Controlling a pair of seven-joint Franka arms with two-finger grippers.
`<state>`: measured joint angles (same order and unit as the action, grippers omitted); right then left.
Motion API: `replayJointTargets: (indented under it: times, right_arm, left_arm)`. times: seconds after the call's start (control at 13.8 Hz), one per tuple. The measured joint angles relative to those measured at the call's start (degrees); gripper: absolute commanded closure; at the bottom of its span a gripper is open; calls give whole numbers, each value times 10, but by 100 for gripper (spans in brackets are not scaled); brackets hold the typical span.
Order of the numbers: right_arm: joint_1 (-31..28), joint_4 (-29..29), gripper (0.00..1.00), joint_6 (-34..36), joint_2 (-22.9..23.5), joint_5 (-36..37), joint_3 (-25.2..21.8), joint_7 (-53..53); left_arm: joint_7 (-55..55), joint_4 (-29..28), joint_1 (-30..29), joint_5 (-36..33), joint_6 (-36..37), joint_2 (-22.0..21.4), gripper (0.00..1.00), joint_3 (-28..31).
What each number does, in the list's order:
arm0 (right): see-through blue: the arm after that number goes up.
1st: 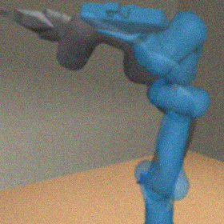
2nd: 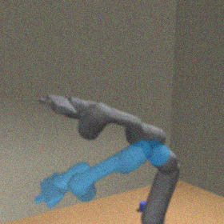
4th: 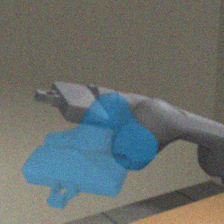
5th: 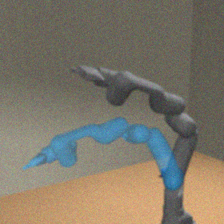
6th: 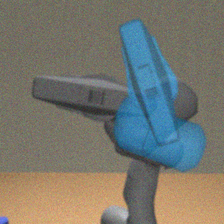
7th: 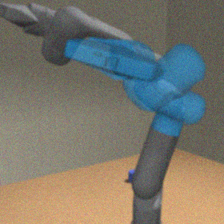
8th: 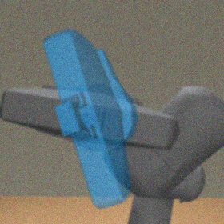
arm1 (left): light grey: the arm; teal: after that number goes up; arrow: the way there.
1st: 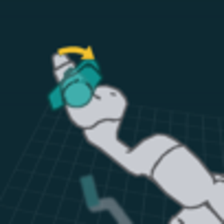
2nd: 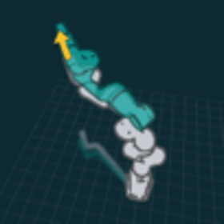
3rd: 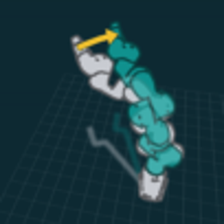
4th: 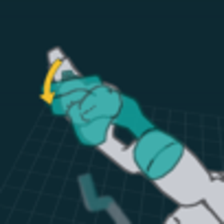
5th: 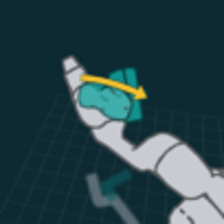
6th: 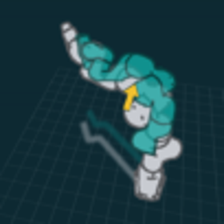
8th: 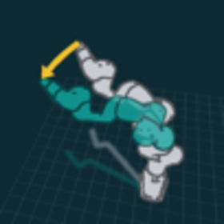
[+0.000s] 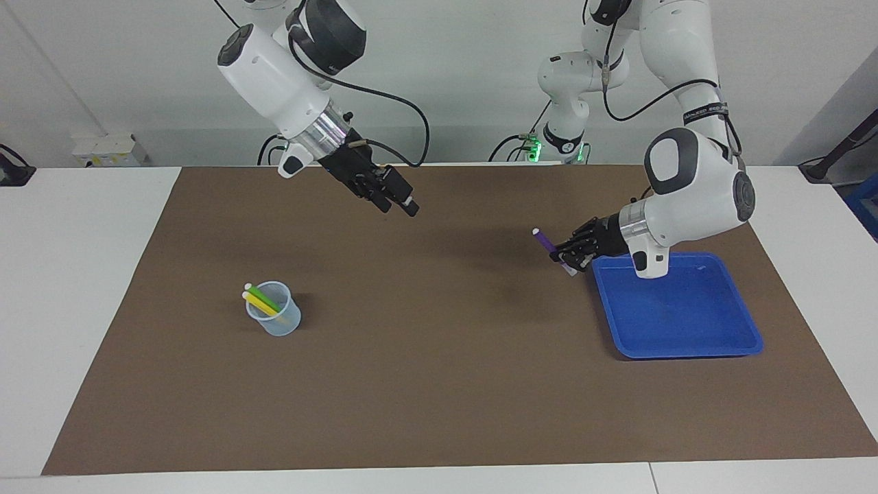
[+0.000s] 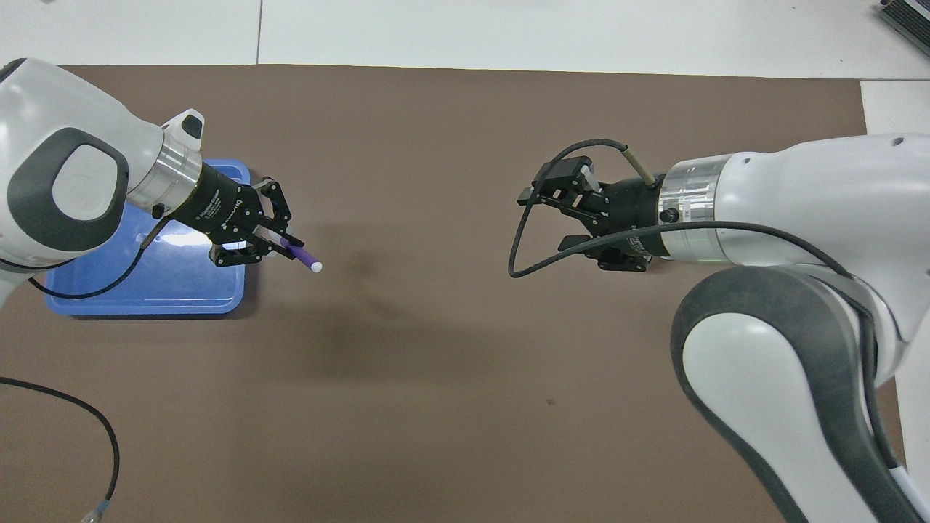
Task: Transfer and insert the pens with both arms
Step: 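Lift the purple pen with the left gripper while the right gripper approaches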
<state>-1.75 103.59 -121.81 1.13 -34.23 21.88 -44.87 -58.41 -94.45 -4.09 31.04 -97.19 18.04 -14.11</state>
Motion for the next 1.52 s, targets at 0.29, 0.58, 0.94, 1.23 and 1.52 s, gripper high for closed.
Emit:
replayJointTargets:
  times: [0.29, 0.58, 0.94, 1.23, 1.52]
  right_arm:
    - [27, 2, 20, -8, 6, 0, 0, -42]
    - [46, 5, 24, -14, 15, 0, 0, -47]
    - [88, 5, 31, -80, 46, 0, 0, -56]
    - [90, 5, 39, -87, 54, 0, -1, -55]
    - [87, 4, 57, -87, 54, 0, -5, -42]
  left_arm:
    - [-103, 1, 26, 42, -25, 0, 100, -2]
    - [-210, 2, 48, 77, -52, 0, 100, -10]
    - [-260, 3, 57, 96, -93, -2, 100, -53]
    - [-279, 4, 82, 108, -112, -7, 100, -56]
    - [-283, 4, 91, 108, -121, -11, 100, -56]
